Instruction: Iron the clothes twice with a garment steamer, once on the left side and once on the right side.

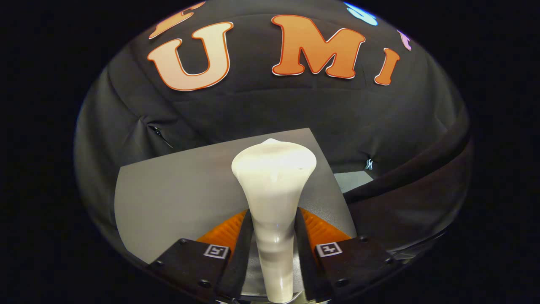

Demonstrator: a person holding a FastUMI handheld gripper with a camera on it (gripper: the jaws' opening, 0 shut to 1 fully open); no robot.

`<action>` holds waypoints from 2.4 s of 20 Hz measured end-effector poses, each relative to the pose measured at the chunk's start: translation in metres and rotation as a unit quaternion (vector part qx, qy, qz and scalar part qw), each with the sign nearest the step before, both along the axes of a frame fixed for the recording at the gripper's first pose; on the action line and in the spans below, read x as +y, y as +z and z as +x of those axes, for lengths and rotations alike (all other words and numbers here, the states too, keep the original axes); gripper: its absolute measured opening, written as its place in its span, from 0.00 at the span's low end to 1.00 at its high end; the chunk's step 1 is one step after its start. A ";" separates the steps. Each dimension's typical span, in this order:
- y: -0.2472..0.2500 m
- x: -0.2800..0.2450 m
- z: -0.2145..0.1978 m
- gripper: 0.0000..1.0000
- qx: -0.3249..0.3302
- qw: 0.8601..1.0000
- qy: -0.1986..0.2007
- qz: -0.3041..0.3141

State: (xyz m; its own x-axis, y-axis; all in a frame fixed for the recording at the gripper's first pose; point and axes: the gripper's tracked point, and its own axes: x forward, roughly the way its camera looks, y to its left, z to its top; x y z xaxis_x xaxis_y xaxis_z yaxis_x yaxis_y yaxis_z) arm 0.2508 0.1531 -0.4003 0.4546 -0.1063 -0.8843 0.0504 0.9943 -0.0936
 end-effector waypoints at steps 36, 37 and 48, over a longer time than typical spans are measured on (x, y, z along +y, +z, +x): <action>0.330 -0.182 -0.203 0.46 -0.430 0.901 0.055 -0.022; 0.328 -0.196 -0.196 0.46 -0.430 0.901 0.057 -0.021; 0.274 -0.251 -0.136 0.46 -0.396 0.912 0.107 0.024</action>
